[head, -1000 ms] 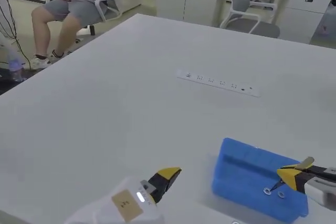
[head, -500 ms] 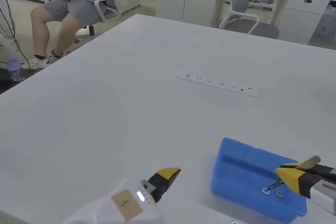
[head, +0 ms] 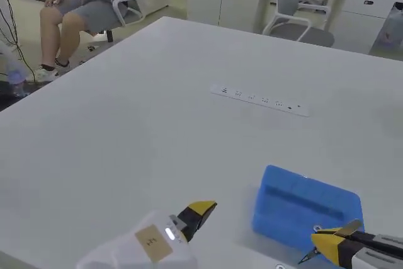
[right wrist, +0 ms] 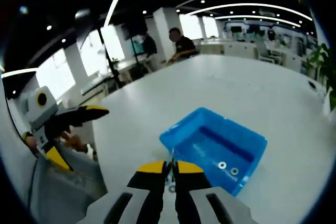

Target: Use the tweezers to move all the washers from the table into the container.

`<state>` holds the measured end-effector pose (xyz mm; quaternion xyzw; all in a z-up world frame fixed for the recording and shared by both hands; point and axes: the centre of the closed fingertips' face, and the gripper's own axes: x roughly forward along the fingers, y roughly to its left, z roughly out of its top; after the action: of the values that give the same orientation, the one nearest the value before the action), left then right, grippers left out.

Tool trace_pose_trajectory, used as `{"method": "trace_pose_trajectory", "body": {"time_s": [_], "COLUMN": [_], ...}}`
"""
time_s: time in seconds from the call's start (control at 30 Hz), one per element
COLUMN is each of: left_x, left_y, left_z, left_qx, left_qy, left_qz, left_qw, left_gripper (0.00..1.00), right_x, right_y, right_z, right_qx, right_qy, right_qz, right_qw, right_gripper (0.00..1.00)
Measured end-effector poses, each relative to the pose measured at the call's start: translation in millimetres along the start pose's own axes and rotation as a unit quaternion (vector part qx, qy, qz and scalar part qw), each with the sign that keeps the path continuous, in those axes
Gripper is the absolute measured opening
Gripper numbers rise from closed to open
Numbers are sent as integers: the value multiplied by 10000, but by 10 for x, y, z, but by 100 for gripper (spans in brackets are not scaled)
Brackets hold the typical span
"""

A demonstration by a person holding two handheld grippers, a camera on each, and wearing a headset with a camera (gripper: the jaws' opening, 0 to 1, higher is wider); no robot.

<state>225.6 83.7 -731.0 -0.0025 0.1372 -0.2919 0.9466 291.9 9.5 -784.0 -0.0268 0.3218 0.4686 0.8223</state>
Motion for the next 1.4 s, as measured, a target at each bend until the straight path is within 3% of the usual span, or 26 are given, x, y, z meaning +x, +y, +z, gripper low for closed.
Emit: {"method": "trace_pose_trajectory", "body": {"time_s": [0.3,0.63,0.77,1.0,1.1,1.23,1.27,1.4], "left_x": [2,3,2,3,4,2,2,-2], "left_y": [5,1,-1,-6,-11,-4,-1,14], "left_z": [-16,-24,-25,-26,-26,-37,-40,-51], "left_qx": [29,55,63,77,82,93,89,109], "left_qy": [42,85,98,121,126,146,150,167], "left_qz": [17,32,36,38,28,36,41,64], "left_qw": [10000,9999,9999,9999,9999,9998,9998,9998], "left_gripper": [81,81,81,80,80,80,80,80], "right_x": [88,124,162,177,183,194,199,221], "right_y": [-42,-64,0,99,198,296,310,335], "right_z": [-154,-191,-217,-226,-259,-306,-315,-327], "right_qx": [385,204,184,-391,-988,-1743,-1838,-1834], "right_qy": [68,209,325,504,649,802,812,800], "right_qz": [141,143,275,310,376,320,326,310], "right_qw": [9991,9995,9989,9975,9923,9809,9791,9793], "right_gripper": [3,4,4,4,4,4,4,4]}}
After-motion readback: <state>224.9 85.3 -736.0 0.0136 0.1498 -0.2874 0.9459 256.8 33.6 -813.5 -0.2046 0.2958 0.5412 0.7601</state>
